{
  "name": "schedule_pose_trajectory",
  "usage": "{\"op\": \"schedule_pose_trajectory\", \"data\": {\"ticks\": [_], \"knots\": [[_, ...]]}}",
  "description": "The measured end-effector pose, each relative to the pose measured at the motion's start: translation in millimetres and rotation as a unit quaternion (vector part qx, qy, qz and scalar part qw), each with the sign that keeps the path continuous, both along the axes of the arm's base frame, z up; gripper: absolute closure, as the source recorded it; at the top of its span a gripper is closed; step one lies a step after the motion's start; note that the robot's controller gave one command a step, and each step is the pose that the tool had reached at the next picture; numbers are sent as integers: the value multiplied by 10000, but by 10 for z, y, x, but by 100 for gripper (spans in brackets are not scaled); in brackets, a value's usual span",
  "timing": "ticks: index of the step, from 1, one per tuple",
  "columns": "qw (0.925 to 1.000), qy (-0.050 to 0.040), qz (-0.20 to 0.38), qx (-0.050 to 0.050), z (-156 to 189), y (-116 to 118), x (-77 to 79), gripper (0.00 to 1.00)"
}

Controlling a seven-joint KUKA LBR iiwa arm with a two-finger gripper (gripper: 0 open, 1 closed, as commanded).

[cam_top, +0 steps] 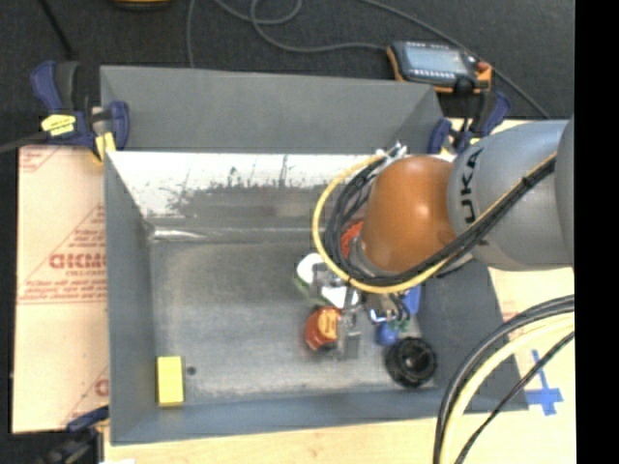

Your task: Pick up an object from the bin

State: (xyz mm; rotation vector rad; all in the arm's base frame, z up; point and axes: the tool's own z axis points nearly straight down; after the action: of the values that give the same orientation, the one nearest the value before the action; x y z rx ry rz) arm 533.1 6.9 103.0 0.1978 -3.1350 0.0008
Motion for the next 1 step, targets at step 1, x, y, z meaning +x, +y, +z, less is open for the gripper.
{"op": "schedule_pose_trajectory", "data": {"ticks": [1], "knots": [[9999, -28, -113, 7, 133, -2, -33, 0]]}}
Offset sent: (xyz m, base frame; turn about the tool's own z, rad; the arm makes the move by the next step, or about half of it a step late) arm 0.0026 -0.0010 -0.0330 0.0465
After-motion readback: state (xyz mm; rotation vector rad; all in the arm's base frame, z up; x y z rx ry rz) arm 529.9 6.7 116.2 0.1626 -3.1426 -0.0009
